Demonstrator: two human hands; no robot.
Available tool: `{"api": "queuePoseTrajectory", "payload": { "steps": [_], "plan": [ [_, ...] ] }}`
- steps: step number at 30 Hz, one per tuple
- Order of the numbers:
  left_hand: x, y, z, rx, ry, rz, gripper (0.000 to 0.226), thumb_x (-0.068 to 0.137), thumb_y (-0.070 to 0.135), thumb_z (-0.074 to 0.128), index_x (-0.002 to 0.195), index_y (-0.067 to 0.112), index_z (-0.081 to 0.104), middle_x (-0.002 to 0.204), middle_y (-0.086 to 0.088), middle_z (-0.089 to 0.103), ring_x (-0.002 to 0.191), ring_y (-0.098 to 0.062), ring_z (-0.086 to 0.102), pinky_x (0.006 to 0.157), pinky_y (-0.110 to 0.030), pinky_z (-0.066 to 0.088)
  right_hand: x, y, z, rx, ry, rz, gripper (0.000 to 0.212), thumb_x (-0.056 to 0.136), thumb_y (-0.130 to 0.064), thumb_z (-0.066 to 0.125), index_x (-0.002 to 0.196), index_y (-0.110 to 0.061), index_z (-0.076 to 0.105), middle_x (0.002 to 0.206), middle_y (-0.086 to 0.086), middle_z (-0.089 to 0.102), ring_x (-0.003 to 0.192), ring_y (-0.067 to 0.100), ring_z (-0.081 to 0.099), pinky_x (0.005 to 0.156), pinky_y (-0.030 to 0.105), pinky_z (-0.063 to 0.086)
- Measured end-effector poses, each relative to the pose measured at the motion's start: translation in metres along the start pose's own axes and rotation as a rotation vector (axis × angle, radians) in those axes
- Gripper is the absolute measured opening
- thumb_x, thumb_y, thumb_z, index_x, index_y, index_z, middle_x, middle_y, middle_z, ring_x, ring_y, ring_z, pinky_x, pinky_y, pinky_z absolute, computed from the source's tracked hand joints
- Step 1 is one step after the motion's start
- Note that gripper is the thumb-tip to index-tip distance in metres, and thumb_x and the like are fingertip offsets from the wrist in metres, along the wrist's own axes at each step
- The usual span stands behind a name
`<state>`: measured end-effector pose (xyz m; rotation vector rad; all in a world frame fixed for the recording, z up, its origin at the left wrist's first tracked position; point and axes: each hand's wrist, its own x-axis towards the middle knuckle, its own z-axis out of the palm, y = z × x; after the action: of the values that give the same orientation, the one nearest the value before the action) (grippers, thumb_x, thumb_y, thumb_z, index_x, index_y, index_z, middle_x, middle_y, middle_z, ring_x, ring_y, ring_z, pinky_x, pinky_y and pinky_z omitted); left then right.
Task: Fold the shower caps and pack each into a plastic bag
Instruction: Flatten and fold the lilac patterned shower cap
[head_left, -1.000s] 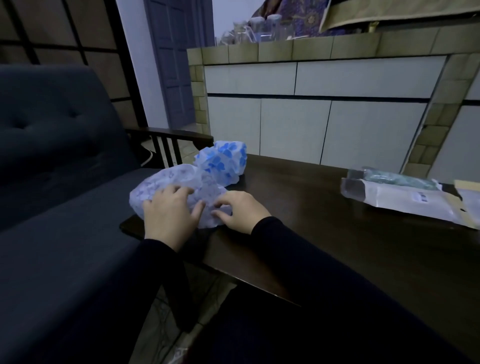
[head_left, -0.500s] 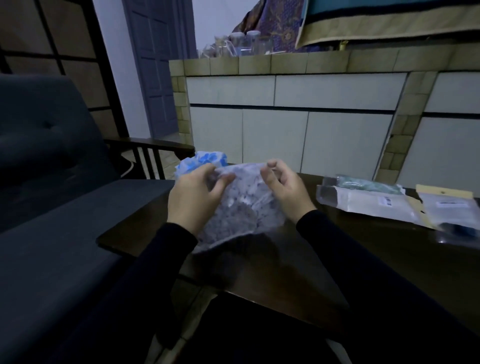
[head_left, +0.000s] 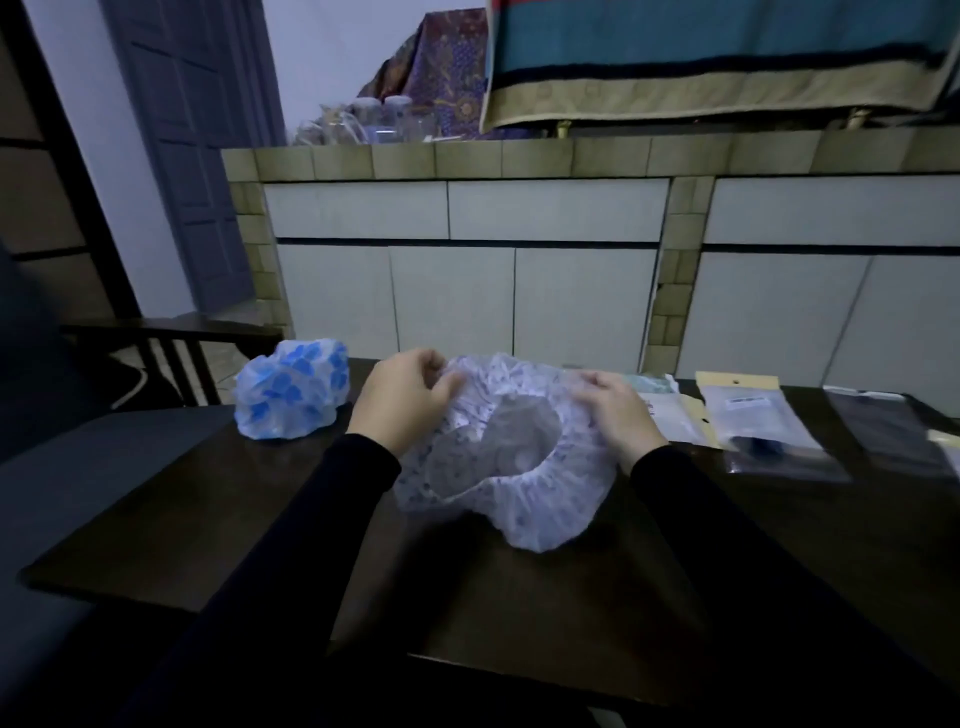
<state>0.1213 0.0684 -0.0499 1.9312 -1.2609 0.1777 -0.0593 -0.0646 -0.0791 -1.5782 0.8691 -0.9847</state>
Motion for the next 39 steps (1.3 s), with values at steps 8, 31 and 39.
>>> {"api": "queuePoseTrajectory", "payload": {
  "steps": [8, 31, 39],
  "plan": [
    [0.001, 0.047, 0.014, -0.007, -0.120, 0.414, 0.022, 0.090, 0.041, 0.061, 0.097, 0.021, 0.067, 0.080, 0.003, 0.064, 0.078, -0.018, 0.061, 0.069, -0.030, 0.047, -0.016, -0.015, -0.005, -0.310, -0.124, -0.540, 0.014, 0.095, -0.022, 0.055, 0.104, -0.023, 0.065, 0.095, -0.006, 0.064, 0.083, -0.002, 0.055, 0.077, 0.020, 0.041],
    [0.000, 0.015, 0.046, -0.374, -0.255, 0.101, 0.007, 0.087, 0.021, 0.067, 0.088, 0.020, 0.074, 0.084, 0.008, 0.073, 0.079, -0.003, 0.066, 0.074, -0.021, 0.051, -0.021, -0.002, -0.043, -0.731, -0.043, -0.546, 0.062, 0.075, -0.040, 0.046, 0.137, -0.033, 0.045, 0.138, -0.006, 0.047, 0.131, 0.015, 0.038, 0.109, 0.045, 0.025],
    [-0.014, 0.031, 0.058, -0.904, -0.343, -0.192, 0.054, 0.082, 0.062, 0.058, 0.102, 0.013, 0.070, 0.086, 0.000, 0.067, 0.081, -0.016, 0.061, 0.073, -0.028, 0.050, -0.005, -0.022, -0.029, -0.564, 0.040, -0.409, 0.013, 0.091, -0.030, 0.063, 0.098, -0.020, 0.064, 0.088, -0.005, 0.061, 0.082, 0.013, 0.056, 0.072, 0.021, 0.039]
  ]
}}
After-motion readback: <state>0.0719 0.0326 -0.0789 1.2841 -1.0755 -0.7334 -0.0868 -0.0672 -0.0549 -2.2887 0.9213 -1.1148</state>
